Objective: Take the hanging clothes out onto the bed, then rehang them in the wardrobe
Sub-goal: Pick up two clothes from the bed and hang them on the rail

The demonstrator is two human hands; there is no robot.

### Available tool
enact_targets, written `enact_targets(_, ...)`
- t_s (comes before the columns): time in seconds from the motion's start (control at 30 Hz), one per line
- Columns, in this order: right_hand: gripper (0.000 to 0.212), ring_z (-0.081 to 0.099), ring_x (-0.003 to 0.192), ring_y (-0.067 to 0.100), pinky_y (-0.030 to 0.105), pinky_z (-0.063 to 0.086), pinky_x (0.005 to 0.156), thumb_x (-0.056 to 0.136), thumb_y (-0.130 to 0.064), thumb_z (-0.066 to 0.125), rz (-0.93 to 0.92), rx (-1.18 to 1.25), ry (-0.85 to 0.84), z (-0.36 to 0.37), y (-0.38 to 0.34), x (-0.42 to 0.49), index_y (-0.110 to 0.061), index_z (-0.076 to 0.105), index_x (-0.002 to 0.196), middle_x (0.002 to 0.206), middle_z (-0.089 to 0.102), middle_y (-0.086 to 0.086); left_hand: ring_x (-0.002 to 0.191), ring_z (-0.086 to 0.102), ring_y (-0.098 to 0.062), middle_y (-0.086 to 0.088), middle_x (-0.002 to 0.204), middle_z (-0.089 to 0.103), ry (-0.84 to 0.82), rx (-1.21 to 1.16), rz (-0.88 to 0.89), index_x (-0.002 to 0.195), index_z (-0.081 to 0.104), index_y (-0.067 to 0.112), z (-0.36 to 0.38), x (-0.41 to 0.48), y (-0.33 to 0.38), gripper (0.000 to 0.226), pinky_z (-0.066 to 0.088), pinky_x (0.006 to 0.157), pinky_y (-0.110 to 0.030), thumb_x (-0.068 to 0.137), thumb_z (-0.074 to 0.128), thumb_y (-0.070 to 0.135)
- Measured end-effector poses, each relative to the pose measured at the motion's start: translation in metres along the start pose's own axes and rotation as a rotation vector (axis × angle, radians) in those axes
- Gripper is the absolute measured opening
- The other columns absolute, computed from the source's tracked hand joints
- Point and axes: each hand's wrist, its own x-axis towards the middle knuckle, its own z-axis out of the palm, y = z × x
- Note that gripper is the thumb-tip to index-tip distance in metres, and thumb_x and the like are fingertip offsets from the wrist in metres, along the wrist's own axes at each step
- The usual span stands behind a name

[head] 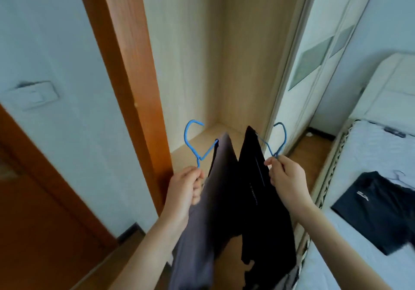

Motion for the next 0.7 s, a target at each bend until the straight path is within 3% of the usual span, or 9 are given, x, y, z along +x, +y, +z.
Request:
enact_targets(0.27,0.031,0.042,0.053,0.018,0.036,0.033,0.055,0.101,-0.016,0.039,-0.079,0.109,0.026,-0.002,-0.045,0.159,-0.011,0.065,0.084,0.057,0.048,-0.002,0.035,0.017,-0.003,0.009,0.043,0.023,0.09,-0.227,0.188,0.067,0.046,0.011,0.067,0.117,0.065,0.03,0.014,0.033,-0.015,0.096,0.041,0.005)
enact_targets(0.57,0.03,0.032,0.039,0.006,0.019,0.028,0.039,0.101,-0.008,0.038,-0.22,0.29,-0.141,-0.002,-0.097,0.401,-0.001,0.061,0.083,0.045,0.039,-0.01,0.034,0.019,-0.002,0.011,0.046,0.026,0.292,-0.338,0.414,0.071,0.049,0.007,0.137,0.264,0.155,0.027,0.014,0.031,-0.013,0.095,0.039,0.001)
enact_targets(0.7,0.032,0.035,0.039,0.008,0.022,0.029,0.04,0.101,-0.009,0.039,-0.24,0.31,-0.215,0.002,-0.136,0.49,-0.004,0.063,0.081,0.043,0.042,-0.009,0.033,0.019,-0.001,0.012,0.043,0.027,0.382,-0.289,0.498,0.07,0.048,0.007,0.165,0.322,0.207,0.026,0.013,0.033,-0.011,0.093,0.039,-0.001)
